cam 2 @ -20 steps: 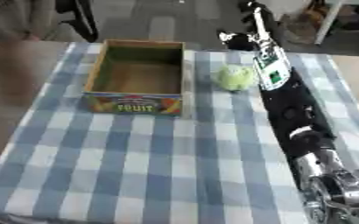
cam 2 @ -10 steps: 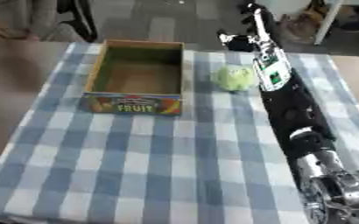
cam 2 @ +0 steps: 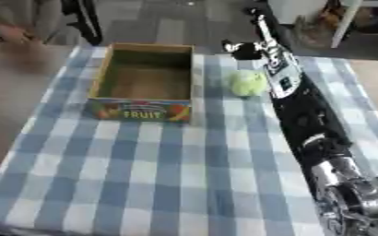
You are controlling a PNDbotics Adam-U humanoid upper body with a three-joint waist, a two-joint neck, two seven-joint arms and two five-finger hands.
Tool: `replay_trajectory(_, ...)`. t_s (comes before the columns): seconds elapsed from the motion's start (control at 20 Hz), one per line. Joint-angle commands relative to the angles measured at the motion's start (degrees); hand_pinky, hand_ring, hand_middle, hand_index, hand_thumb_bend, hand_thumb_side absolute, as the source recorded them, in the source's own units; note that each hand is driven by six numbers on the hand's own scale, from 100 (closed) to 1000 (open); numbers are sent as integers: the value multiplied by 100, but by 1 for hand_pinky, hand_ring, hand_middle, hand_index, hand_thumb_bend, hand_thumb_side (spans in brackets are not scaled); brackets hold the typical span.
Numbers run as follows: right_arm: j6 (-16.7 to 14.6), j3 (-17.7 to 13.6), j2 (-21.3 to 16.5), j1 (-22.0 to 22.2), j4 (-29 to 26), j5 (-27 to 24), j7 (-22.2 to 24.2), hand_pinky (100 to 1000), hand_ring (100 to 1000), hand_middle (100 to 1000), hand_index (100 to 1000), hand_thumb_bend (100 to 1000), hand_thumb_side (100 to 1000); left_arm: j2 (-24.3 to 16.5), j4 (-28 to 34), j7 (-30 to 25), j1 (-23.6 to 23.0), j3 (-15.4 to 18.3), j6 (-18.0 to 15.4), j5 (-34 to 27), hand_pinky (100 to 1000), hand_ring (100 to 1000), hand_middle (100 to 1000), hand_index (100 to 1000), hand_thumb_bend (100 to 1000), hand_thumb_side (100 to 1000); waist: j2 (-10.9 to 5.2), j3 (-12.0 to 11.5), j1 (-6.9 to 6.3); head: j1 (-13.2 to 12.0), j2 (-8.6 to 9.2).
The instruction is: Pick up objects on the table and place them in the box.
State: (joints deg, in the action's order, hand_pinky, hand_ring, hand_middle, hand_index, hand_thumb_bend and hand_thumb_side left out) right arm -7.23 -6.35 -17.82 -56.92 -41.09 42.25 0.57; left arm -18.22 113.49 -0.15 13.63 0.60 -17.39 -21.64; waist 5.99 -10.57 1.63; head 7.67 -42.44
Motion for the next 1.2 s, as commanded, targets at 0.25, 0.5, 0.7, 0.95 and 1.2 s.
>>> replay_trajectory(0.25, 276, -31, -211, -234, 249, 655, 476, 871, 930, 917, 920, 420, 217, -142, 111, 3, 37, 29, 5, -8, 596, 535, 580, 633, 100, 212, -91, -8, -12, 5, 5)
replay_trajectory(0.5, 593, -170, -200, -204, 597, 1089, 446, 882, 935, 921, 920, 428, 249, -141, 111, 1, 37, 29, 9, -5, 596, 535, 580, 633, 100, 214, -87, -9, -1, -4, 12)
replay_trajectory(0.7, 753, -282, -157, -168, 858, 1454, 359, 886, 936, 920, 918, 435, 277, -138, 111, -2, 37, 28, 11, -2, 596, 535, 580, 633, 100, 217, -80, -10, 2, -11, 18)
replay_trajectory(0.95, 861, -404, -79, -122, 1053, 1915, 304, 887, 936, 921, 919, 447, 316, -132, 111, -3, 40, 32, 4, 2, 596, 534, 580, 633, 100, 217, -65, -20, -8, -14, 20)
replay_trajectory(1.2, 887, -499, -3, -55, 1143, 2197, 443, 872, 922, 909, 912, 470, 362, -129, 111, -5, 49, 34, -7, 4, 596, 534, 580, 632, 100, 215, -46, -34, -23, -15, 21)
